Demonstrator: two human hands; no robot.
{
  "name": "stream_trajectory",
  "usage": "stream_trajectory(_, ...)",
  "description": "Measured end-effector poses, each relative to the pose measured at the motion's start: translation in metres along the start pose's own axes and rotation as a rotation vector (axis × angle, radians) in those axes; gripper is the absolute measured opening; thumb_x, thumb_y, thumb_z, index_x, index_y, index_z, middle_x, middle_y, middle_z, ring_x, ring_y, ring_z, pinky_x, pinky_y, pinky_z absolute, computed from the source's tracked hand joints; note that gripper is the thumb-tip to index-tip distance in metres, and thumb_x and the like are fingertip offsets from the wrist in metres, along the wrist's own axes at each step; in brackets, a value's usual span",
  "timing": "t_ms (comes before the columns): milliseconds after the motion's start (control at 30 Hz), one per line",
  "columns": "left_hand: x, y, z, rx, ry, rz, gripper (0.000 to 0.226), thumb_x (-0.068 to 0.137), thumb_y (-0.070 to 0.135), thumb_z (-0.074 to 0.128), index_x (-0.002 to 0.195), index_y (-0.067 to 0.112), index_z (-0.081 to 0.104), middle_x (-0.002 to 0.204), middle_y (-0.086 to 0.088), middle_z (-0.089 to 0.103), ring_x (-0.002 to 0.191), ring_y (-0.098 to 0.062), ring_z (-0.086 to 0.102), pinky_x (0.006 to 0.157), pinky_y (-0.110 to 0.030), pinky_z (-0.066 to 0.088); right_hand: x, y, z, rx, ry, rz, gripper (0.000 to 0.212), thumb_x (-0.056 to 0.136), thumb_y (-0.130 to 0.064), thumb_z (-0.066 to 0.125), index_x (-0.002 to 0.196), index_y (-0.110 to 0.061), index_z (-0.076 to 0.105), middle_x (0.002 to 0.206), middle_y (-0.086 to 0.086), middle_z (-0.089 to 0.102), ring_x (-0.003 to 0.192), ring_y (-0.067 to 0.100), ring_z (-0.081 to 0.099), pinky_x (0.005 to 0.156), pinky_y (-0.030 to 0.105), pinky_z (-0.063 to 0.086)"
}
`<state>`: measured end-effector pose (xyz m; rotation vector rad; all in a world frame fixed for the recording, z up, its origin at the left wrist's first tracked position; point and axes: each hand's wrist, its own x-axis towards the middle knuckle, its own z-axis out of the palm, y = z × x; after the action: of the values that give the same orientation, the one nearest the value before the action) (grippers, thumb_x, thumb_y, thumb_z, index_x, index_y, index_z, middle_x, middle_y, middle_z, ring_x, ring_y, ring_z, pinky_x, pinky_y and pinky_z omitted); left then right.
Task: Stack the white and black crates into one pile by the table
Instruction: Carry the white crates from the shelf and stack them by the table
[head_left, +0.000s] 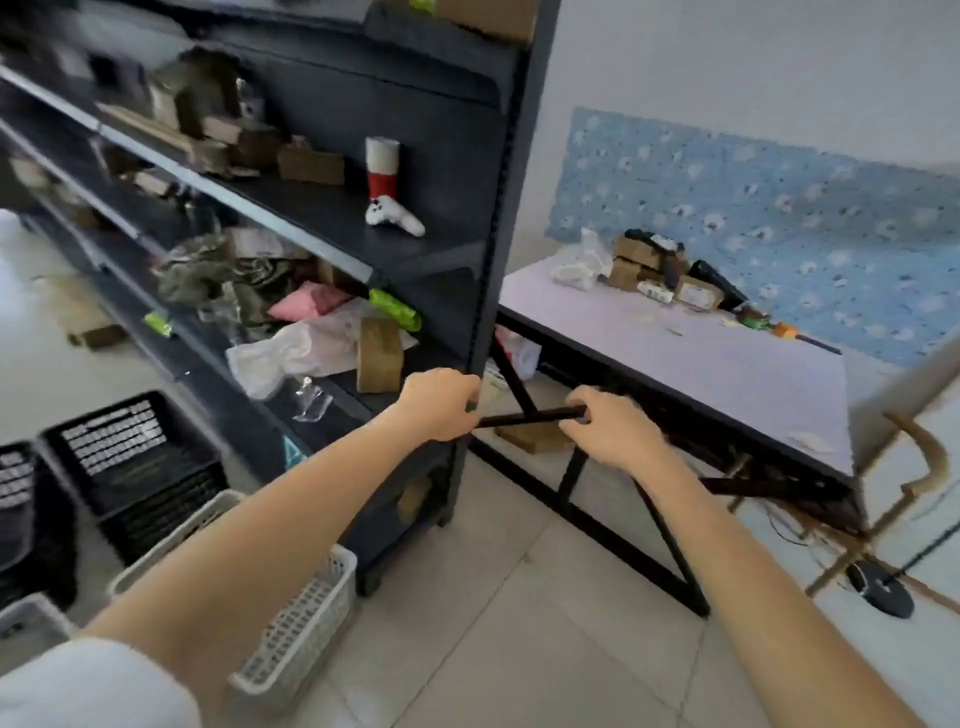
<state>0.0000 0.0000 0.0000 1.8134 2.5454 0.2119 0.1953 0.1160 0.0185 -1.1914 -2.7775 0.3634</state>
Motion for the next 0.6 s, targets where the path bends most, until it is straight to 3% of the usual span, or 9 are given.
stream_trajectory(67,-0.026,-0.020,-0.001,0.006,0.026,-0.115,0.033,0.090,0.039,0.052,0.115,0.019,0.057,0.112,-0.004,0.064,0.105,-0.028,0.060,0.075,-0.035,0.046,0.006,-0.023,0.005,-0.024,-0.035,-0.092,0.045,0.092,-0.039,0.048,0.135,-0.025,0.046,0.133,0.007,0.056,0.117,0.028,0.055,0.093,0.040,0.049)
stream_trajectory(267,-0.158,-0.076,-0.002,0.039,0.060,-0.492,0.026,0.086,0.036,0.053,0.105,0.021,0.060,0.107,-0.003,0.066,0.102,-0.028,0.061,0.066,-0.032,0.040,-0.005,-0.130,0.051,-0.080,-0.125,-0.446,0.039,0.093,-0.039,0.047,0.130,-0.026,0.048,0.116,0.004,0.060,0.104,0.028,0.058,0.074,0.036,0.048)
stream_trajectory(433,-0.298,-0.103,0.000,0.056,0.054,-0.828,0.032,0.084,0.037,0.053,0.111,0.020,0.062,0.106,-0.005,0.069,0.102,-0.029,0.063,0.071,-0.035,0.049,-0.059,-0.232,0.094,-0.090,-0.248,-0.776,0.040,0.093,-0.042,0.046,0.130,-0.029,0.045,0.122,0.005,0.057,0.107,0.029,0.057,0.075,0.038,0.049)
stream_trajectory(600,-0.425,-0.110,-0.002,0.042,0.067,-1.088,0.034,0.082,0.038,0.052,0.109,0.021,0.062,0.108,-0.005,0.067,0.102,-0.030,0.063,0.068,-0.034,0.042,-0.136,-0.329,0.131,-0.106,-0.328,-0.985,0.043,0.092,-0.041,0.047,0.134,-0.030,0.044,0.123,0.005,0.058,0.103,0.029,0.058,0.074,0.036,0.049)
